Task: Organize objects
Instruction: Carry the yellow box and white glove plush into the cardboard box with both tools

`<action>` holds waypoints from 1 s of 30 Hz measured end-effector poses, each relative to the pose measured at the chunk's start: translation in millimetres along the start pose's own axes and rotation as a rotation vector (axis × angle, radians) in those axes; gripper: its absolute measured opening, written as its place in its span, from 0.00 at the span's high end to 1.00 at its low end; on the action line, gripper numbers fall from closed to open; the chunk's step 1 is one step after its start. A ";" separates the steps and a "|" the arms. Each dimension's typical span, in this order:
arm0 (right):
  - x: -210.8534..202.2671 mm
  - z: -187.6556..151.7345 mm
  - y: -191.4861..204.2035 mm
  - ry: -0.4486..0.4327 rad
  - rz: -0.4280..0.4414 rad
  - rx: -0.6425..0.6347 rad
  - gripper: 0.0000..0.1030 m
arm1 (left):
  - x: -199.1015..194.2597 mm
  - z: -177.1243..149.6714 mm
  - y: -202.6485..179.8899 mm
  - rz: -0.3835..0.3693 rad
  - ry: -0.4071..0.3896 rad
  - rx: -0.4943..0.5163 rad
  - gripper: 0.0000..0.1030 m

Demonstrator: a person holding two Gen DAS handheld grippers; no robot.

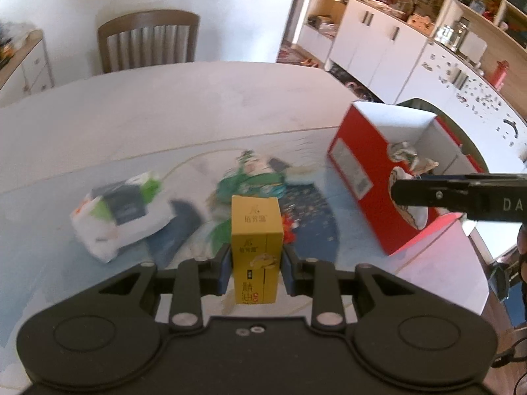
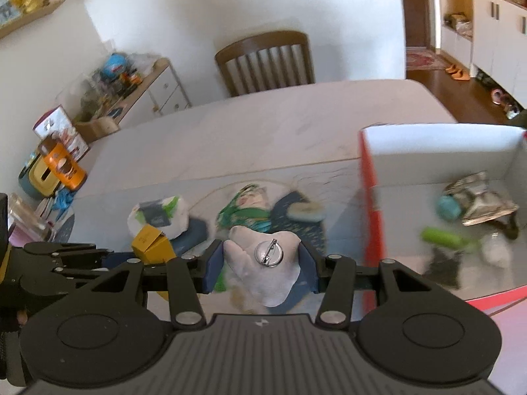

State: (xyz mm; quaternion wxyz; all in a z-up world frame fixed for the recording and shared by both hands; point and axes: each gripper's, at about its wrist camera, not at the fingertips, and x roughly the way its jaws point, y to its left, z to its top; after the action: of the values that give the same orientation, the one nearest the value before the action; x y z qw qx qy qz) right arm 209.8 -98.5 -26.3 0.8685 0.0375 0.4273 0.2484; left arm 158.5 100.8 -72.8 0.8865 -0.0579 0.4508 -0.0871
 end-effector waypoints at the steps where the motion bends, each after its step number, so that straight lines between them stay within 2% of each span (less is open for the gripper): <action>1: -3.5 1.5 -7.1 -0.005 -0.007 0.005 0.53 | 0.9 2.5 -6.4 -0.005 -0.001 0.010 0.72; 16: -43.8 9.1 -124.9 -0.068 -0.112 0.089 0.53 | 19.7 43.0 -108.3 -0.075 0.001 0.122 0.72; 20: -51.1 6.8 -160.7 -0.082 -0.153 0.096 0.53 | 19.9 59.2 -134.5 -0.089 -0.036 0.146 0.72; 26: -46.9 1.1 -205.7 -0.052 -0.183 0.103 0.53 | 29.2 83.5 -171.7 -0.103 -0.057 0.174 0.72; 30: -36.1 -4.2 -220.9 -0.010 -0.188 0.069 0.53 | 47.5 96.3 -197.5 -0.111 -0.045 0.196 0.72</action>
State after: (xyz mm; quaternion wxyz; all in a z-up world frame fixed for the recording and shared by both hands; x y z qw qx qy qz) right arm 276.4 -308.8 -64.1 0.8884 0.0284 0.4327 0.1505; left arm 243.7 -99.9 -18.0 0.8917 0.0025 0.4160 -0.1784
